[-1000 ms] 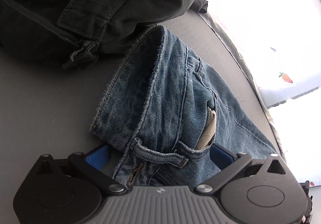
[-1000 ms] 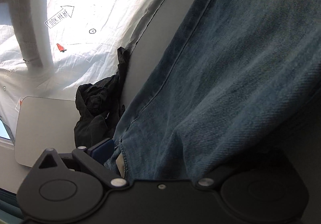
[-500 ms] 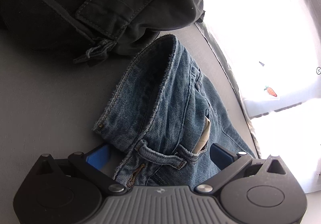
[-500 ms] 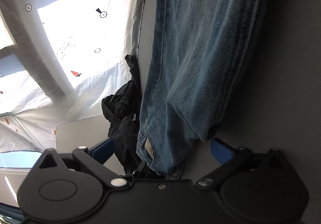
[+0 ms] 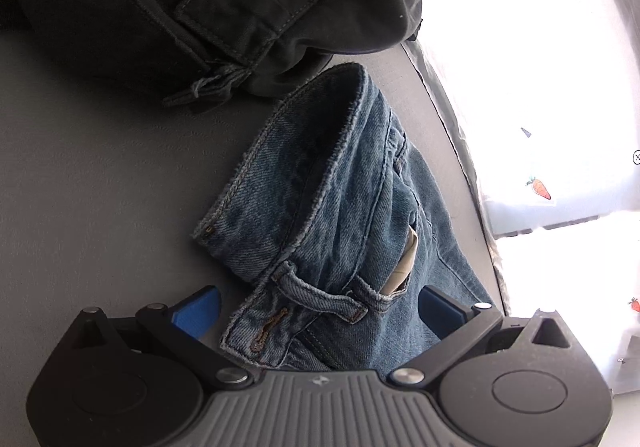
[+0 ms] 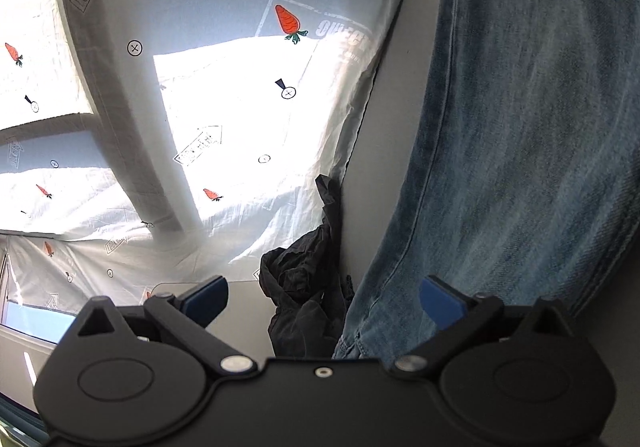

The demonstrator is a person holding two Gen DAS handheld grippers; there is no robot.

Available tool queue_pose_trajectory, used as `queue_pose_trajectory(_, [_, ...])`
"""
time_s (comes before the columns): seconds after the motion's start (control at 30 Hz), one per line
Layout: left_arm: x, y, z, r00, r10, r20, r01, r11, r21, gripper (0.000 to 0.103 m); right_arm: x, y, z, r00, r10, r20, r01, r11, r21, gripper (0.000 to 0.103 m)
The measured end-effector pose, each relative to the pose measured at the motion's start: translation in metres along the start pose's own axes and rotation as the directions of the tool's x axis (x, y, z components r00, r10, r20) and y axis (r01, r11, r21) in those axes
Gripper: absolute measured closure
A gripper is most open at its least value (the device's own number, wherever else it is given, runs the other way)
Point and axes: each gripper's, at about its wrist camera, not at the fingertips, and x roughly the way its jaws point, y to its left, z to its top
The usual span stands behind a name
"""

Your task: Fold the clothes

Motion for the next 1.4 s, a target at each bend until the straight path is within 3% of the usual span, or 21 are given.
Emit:
queue_pose_trajectory(0.1, [-0.005, -0.006, -0.007, 0.999, 0.05, 0.012, -0.051, 0.998, 0.047, 0.0, 0.005, 0.01, 0.009, 0.998, -0.051, 0.029, 0.053, 0.996, -0.072, 0.0])
queue_pose_trajectory(0.17, [-0.006, -0.015, -0.011, 0.995, 0.096, 0.035, -0.099, 0.99, 0.099, 0.0, 0.012, 0.016, 0.015, 0.99, -0.13, 0.049, 0.136, 0.98, -0.147, 0.0])
queue_pose_trajectory(0.23, [-0.004, -0.028, -0.014, 0.988, 0.142, 0.069, -0.151, 0.977, 0.151, 0.0, 0.019, 0.023, 0.016, 0.956, -0.26, 0.135, 0.287, 0.923, -0.255, 0.0])
queue_pose_trajectory(0.3, [-0.001, -0.041, -0.015, 0.975, 0.19, 0.116, -0.211, 0.956, 0.205, 0.0, 0.026, 0.031, 0.009, 0.873, -0.393, 0.289, 0.483, 0.78, -0.397, 0.0])
queue_pose_trajectory(0.37, [0.002, -0.048, -0.013, 0.968, 0.214, 0.13, -0.239, 0.943, 0.232, 0.0, 0.036, 0.033, 0.001, 0.768, -0.471, 0.434, 0.64, 0.583, -0.501, 0.0])
queue_pose_trajectory(0.43, [0.005, -0.049, -0.013, 0.968, 0.219, 0.125, -0.243, 0.942, 0.233, 0.0, 0.049, 0.021, -0.003, 0.697, -0.525, 0.488, 0.711, 0.425, -0.559, 0.0])
queue_pose_trajectory(0.53, [0.002, -0.042, -0.015, 0.964, 0.235, 0.126, -0.257, 0.943, 0.209, 0.0, 0.061, 0.0, -0.006, 0.636, -0.583, 0.505, 0.749, 0.308, -0.587, 0.0])
queue_pose_trajectory(0.63, [-0.013, -0.028, -0.016, 0.966, 0.222, 0.129, -0.243, 0.955, 0.17, 0.0, 0.067, -0.022, -0.019, 0.558, -0.598, 0.576, 0.78, 0.141, -0.609, 0.0])
queue_pose_trajectory(0.67, [-0.019, -0.023, -0.014, 0.967, 0.217, 0.134, -0.237, 0.958, 0.162, 0.0, 0.064, -0.027, -0.025, 0.571, -0.559, 0.602, 0.777, 0.131, -0.616, 0.0])
queue_pose_trajectory(0.73, [-0.019, -0.022, -0.011, 0.964, 0.214, 0.156, -0.239, 0.957, 0.163, 0.0, 0.059, -0.032, -0.026, 0.587, -0.525, 0.617, 0.778, 0.154, -0.609, 0.0])
queue_pose_trajectory(1.07, [-0.005, -0.029, 0.0, 0.947, 0.238, 0.214, -0.285, 0.931, 0.228, 0.002, 0.057, -0.031, -0.028, 0.588, -0.524, 0.616, 0.776, 0.148, -0.614, 0.0])
queue_pose_trajectory(1.13, [-0.006, -0.03, -0.002, 0.948, 0.228, 0.224, -0.28, 0.93, 0.238, 0.016, 0.057, -0.031, -0.03, 0.587, -0.523, 0.618, 0.776, 0.146, -0.614, 0.0])
queue_pose_trajectory(1.17, [-0.007, -0.03, -0.002, 0.951, 0.218, 0.22, -0.271, 0.93, 0.248, 0.033, 0.057, -0.031, -0.03, 0.587, -0.523, 0.617, 0.776, 0.146, -0.614, 0.0])
queue_pose_trajectory(1.2, [-0.009, -0.031, -0.002, 0.954, 0.206, 0.217, -0.258, 0.934, 0.247, 0.044, 0.057, -0.031, -0.029, 0.587, -0.523, 0.617, 0.776, 0.146, -0.614, 0.0])
queue_pose_trajectory(1.4, [-0.023, -0.05, -0.003, 0.967, 0.113, 0.228, -0.168, 0.957, 0.238, 0.068, 0.057, -0.031, -0.028, 0.588, -0.523, 0.617, 0.776, 0.147, -0.614, 0.0])
